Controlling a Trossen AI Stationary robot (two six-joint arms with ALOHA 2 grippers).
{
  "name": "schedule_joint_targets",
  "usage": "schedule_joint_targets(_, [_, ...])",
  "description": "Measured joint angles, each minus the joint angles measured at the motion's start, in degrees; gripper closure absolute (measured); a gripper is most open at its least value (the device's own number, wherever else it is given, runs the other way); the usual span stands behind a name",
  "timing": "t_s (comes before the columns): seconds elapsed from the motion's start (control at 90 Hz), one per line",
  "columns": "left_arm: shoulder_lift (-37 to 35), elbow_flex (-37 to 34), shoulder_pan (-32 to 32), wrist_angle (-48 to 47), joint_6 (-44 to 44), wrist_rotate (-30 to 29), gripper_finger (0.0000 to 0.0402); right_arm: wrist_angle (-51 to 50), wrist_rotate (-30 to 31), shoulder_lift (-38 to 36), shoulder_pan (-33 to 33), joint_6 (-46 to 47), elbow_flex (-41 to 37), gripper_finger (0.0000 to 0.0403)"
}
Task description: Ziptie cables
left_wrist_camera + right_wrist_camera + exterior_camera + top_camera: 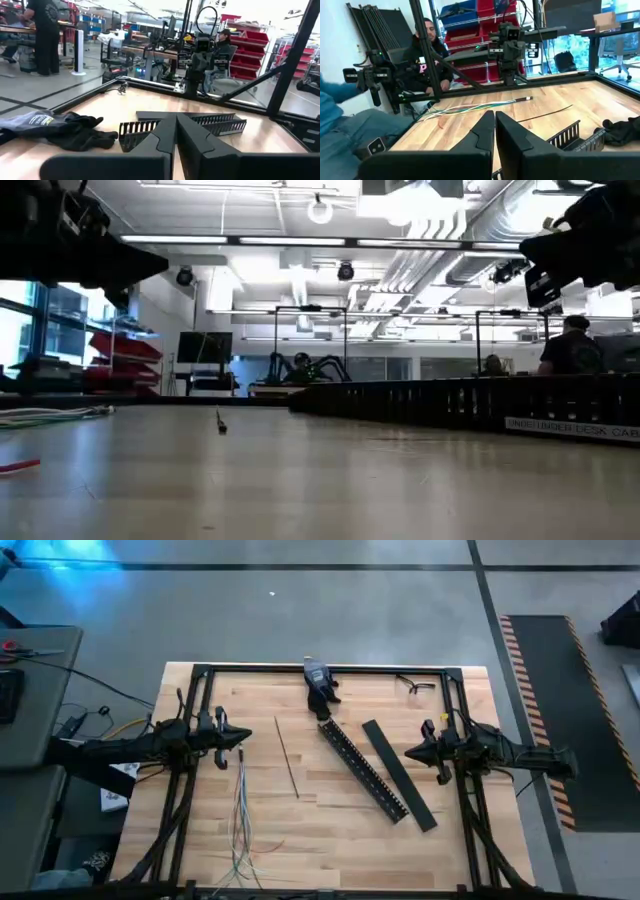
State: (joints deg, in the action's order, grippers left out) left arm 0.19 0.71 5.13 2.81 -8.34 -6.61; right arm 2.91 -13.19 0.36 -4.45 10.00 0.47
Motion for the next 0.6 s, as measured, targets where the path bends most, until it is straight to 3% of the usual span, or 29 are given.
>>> schedule_joint_targets(0.122, [0.0,0.0,-0.02,0.0,0.0,0.0,0.0402,0.45,0.32,0.01,0.0,0.36,0.0,0.0403])
schedule_joint_targets(0.189, [0.0,0.01,-0.02,0.02,0.0,0.01,0.0402,3.73,2.18,0.04,0.02,7.2,0.0,0.0403])
schedule_joint_targets(0.256, [0.0,0.0,-0.01,0.0,0.0,0.02,0.0402,8.28,6.75,0.02,0.0,18.61,0.0,0.0403])
schedule_joint_targets(0.333, [0.0,0.0,0.0,0.02,0.02,0.03,0.0402,12.15,15.46,0.37,0.0,24.23,0.0,0.0403])
schedule_joint_targets(0.378, [0.0,0.0,0.0,0.02,0.0,0.02,0.0402,12.69,18.1,0.72,-0.06,25.19,0.0,0.0403])
schedule_joint_targets(0.467, [0.0,0.0,0.0,0.02,0.0,0.0,0.0402,17.46,17.03,3.28,0.61,24.79,0.07,0.0403])
schedule_joint_targets(0.6, [0.0,0.0,-0.02,-0.02,0.01,0.01,0.0402,19.2,17.81,12.13,4.49,21.71,5.26,0.0391])
